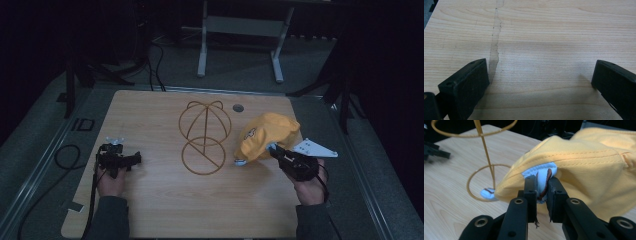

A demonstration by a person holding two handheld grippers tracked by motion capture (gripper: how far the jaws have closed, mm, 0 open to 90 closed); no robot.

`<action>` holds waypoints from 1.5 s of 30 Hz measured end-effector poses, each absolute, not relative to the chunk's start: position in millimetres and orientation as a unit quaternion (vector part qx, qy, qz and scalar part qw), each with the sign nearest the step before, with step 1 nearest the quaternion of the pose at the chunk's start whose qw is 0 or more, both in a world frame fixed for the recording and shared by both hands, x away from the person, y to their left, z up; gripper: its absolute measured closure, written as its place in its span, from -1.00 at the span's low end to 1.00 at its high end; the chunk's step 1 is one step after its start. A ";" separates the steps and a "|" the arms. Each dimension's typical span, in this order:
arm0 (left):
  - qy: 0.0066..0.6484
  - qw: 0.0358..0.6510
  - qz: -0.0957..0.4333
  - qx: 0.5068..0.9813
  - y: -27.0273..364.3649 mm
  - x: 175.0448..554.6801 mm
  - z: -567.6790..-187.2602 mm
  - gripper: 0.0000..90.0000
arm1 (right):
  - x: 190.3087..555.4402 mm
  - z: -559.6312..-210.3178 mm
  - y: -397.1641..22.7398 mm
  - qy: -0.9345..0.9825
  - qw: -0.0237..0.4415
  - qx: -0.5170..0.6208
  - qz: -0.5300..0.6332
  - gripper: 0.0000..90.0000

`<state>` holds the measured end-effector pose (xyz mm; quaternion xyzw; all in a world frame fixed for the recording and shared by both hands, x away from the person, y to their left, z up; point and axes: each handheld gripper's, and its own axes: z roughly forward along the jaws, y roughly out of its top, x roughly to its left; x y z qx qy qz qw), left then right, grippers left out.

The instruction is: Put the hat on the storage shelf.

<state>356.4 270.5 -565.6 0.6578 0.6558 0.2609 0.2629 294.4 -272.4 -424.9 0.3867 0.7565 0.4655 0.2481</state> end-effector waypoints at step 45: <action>0.656 0.263 0.261 0.658 270.5 356.4 -565.6 -0.97 | 291.3 -445.7 -296.6 0.735 0.245 0.477 0.414 0.24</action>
